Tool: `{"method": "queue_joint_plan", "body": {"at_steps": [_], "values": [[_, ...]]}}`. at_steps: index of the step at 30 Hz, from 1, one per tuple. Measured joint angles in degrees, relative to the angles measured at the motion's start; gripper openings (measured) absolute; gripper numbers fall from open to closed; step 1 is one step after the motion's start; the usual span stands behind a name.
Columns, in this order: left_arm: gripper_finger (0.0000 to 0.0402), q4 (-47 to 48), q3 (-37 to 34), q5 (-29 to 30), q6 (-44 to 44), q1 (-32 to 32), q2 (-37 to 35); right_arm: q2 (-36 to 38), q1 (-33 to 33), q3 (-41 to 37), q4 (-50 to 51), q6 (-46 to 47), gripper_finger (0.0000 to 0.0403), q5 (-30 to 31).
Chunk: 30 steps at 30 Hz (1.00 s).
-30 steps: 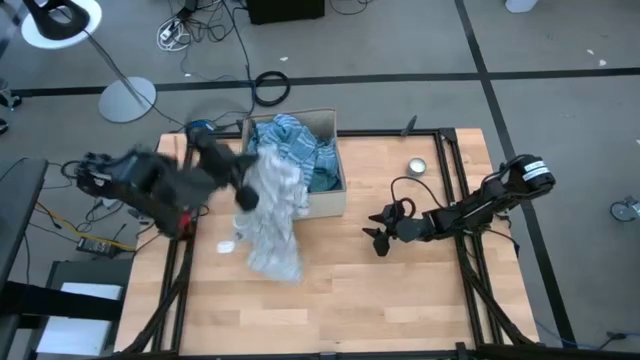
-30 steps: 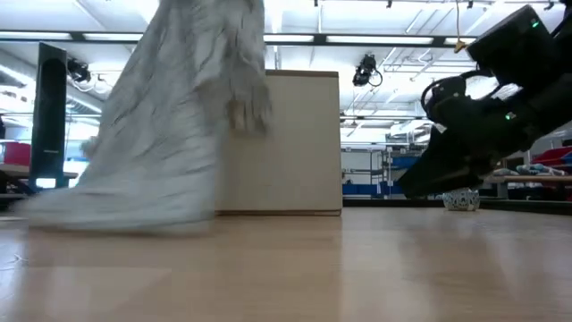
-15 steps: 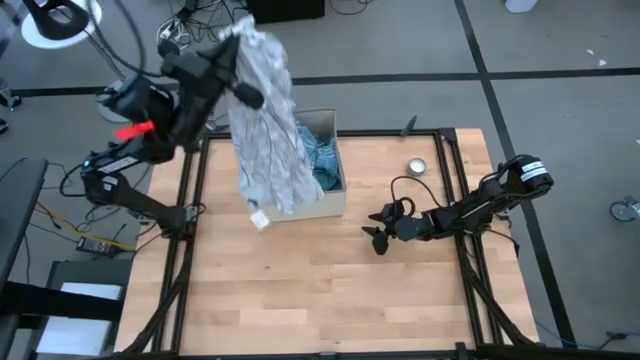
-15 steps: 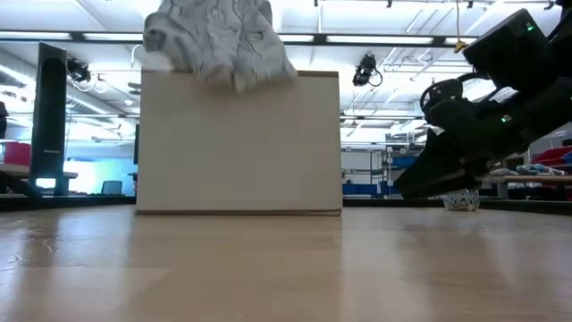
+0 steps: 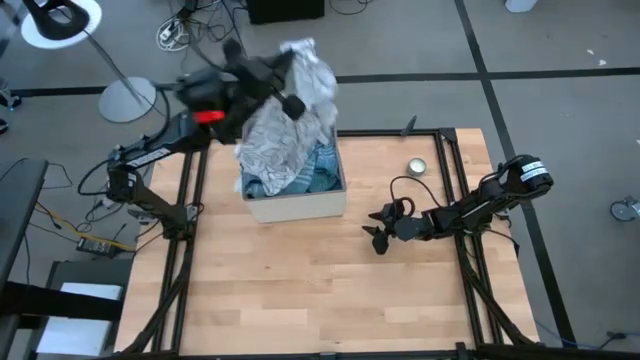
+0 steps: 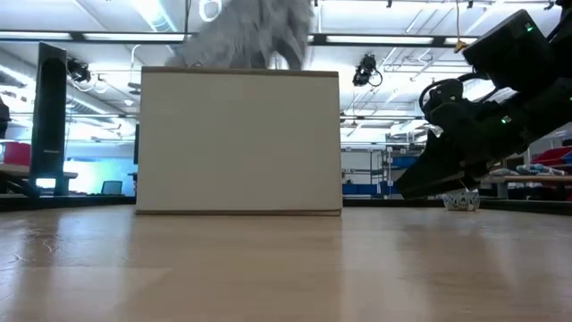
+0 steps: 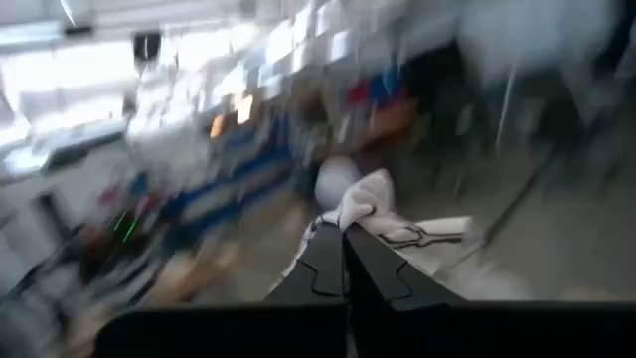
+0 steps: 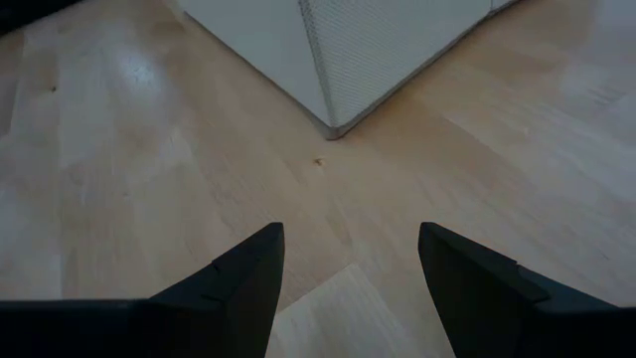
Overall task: Sort clothes
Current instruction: Put the white polo shirt into the white laundry organizer
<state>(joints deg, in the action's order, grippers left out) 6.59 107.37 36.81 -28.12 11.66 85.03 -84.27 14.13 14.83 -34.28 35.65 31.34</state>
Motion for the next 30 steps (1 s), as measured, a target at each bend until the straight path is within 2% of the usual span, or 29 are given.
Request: {"method": "queue_joint_plan", "body": {"at_steps": [3, 5, 7, 10, 13, 16, 19, 23, 30], "values": [[0.0, 13.1, 0.0, 9.0, 3.2, 1.0, 0.8, 0.0, 0.0, 0.0, 0.0, -0.1, 0.0235, 0.0], [0.0, 25.6, 0.0, 11.0, 9.8, 2.9, 0.7, 0.0, 0.0, 0.0, 0.1, -0.1, 0.0235, 0.0], [0.0, 36.7, -0.7, 7.0, 19.5, 5.3, 0.7, 0.0, 0.0, 0.0, 0.2, -0.1, 0.0235, 0.1], [0.0, 45.2, -4.2, -5.7, 29.6, 9.3, 0.9, 0.0, 0.0, 0.0, 0.3, -0.1, 0.0236, 0.2], [0.0, 40.2, -11.2, -15.8, 31.6, 11.1, 1.4, 0.0, 0.0, 0.0, 0.5, 0.1, 0.0236, 0.6], [0.0001, 27.4, -19.4, -20.5, 32.0, 11.2, 2.7, 0.0, 0.0, 0.0, 0.5, 0.1, 0.0236, 0.6], [0.0002, 19.7, -26.2, -21.7, 35.1, 11.9, 5.8, 0.0, 0.0, 0.0, 0.7, 1.1, 0.0236, 0.6], [0.0002, 16.7, -31.6, -22.8, 40.1, 13.6, 12.4, 0.0, 0.0, 0.0, 0.9, 1.7, 0.0236, 0.6], [0.0003, 14.0, -33.0, -23.5, 44.5, 14.6, 23.8, 0.0, 0.0, 0.0, 1.6, 1.7, 0.0236, 0.6]]}}
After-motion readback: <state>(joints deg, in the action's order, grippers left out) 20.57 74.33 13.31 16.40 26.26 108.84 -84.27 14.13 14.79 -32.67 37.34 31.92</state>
